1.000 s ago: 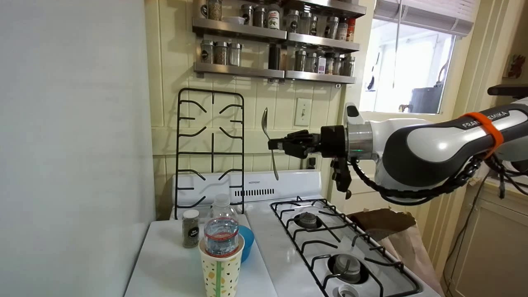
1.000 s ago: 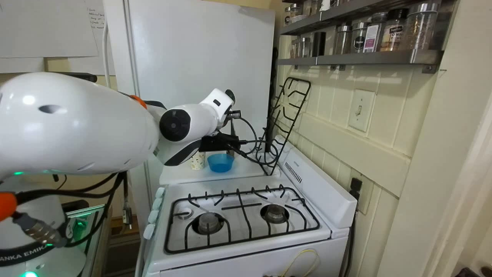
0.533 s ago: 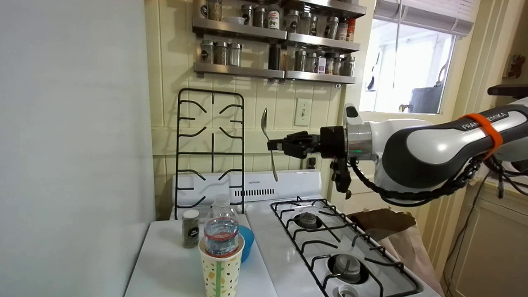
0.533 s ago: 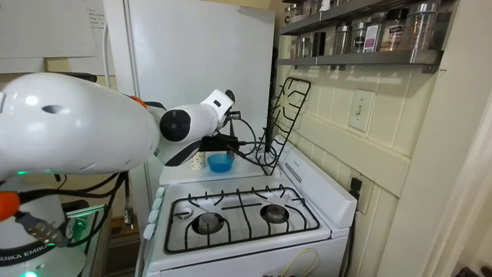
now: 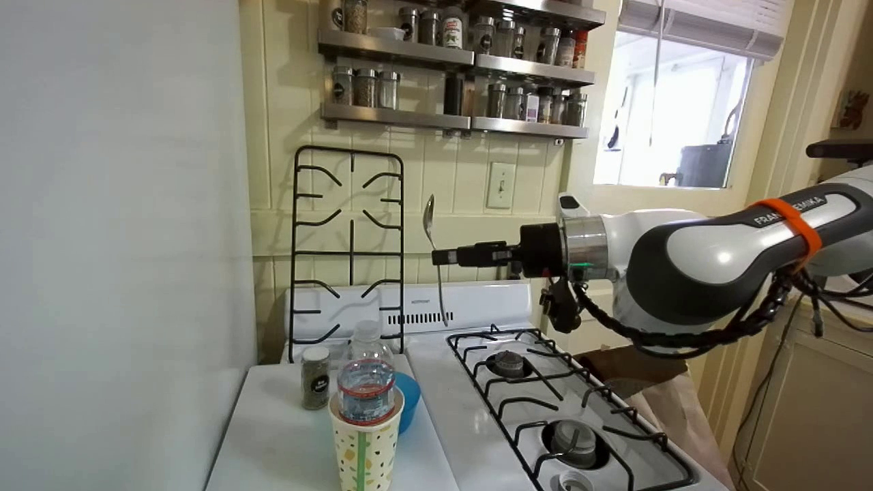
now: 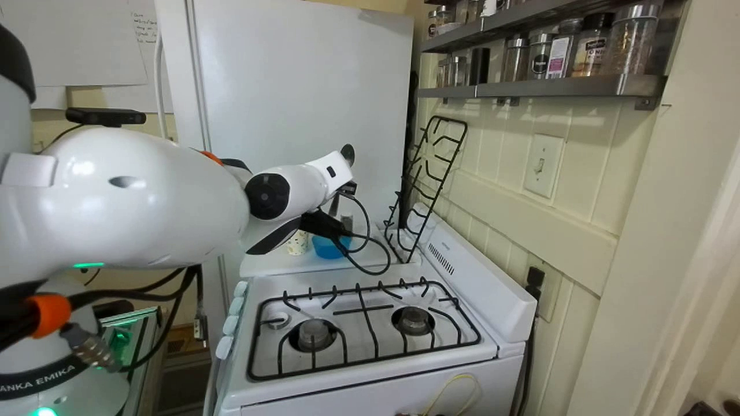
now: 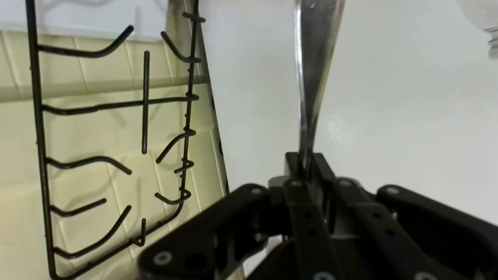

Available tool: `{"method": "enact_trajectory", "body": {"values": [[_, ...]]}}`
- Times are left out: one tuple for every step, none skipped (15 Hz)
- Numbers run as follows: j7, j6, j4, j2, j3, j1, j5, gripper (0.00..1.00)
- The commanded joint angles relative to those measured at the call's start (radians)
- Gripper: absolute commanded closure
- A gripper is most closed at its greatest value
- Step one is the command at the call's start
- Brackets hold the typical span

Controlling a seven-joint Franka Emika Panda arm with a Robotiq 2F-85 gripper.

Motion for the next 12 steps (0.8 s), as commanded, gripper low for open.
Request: {"method": "enact_trajectory", "body": {"values": [[0.042, -0.077, -0.001, 0.12, -0.041, 0.041, -0.052, 0.98], [0.04, -0.094, -0.003, 0.144, -0.045, 0.051, -0.058, 0.98], [0.029, -0.113, -0.004, 0.177, -0.049, 0.062, -0.07, 0.98], [0.024, -0.13, -0.005, 0.196, -0.051, 0.069, -0.078, 0.98], [0.024, -0.141, -0.005, 0.211, -0.05, 0.074, -0.084, 0.98], [0.024, -0.146, -0.005, 0.228, -0.053, 0.077, -0.087, 0.98], [0.026, -0.158, -0.006, 0.242, -0.053, 0.078, -0.09, 0.98], [0.025, -0.175, -0.006, 0.258, -0.059, 0.077, -0.092, 0.98], [0.019, -0.189, -0.006, 0.273, -0.065, 0.073, -0.096, 0.98], [0.013, -0.204, -0.006, 0.298, -0.074, 0.067, -0.1, 0.98], [0.012, -0.217, -0.005, 0.311, -0.081, 0.062, -0.1, 0.98], [0.009, -0.235, -0.005, 0.327, -0.088, 0.056, -0.103, 0.98]]}}
